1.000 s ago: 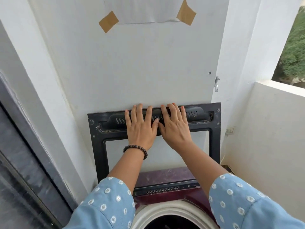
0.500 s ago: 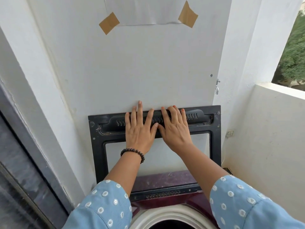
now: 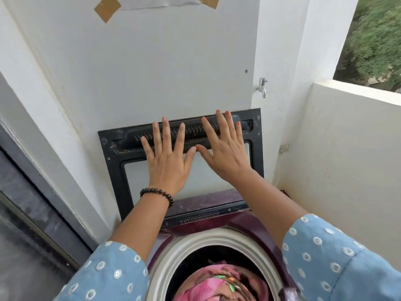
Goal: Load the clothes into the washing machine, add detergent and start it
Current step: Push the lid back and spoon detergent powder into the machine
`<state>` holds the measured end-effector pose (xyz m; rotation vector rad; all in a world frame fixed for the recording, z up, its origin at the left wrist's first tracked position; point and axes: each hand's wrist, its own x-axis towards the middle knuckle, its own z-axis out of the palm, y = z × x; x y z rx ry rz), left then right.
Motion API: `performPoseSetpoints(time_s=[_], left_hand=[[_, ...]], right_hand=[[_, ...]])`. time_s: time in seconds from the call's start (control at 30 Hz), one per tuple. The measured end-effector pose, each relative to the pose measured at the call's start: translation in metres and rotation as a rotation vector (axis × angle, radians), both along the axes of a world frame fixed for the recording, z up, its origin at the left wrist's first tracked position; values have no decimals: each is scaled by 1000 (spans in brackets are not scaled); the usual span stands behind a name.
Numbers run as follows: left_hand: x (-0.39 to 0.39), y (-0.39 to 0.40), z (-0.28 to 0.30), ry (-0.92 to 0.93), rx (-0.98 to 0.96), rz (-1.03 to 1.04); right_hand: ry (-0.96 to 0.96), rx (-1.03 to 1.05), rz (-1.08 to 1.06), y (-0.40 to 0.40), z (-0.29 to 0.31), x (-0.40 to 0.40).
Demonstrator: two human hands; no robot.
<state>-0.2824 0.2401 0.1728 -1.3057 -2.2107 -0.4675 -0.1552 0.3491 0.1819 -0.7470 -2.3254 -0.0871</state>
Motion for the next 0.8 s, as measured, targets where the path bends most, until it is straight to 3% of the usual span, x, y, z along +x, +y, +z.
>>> performPoseSetpoints(time_s=[0.33, 0.8], left_hand=[[132, 2, -1, -20, -23, -222], [465, 75, 21, -84, -70, -691]], right_hand=[[-11, -3, -113, -10, -4, 147], [4, -58, -513, -10, 14, 504]])
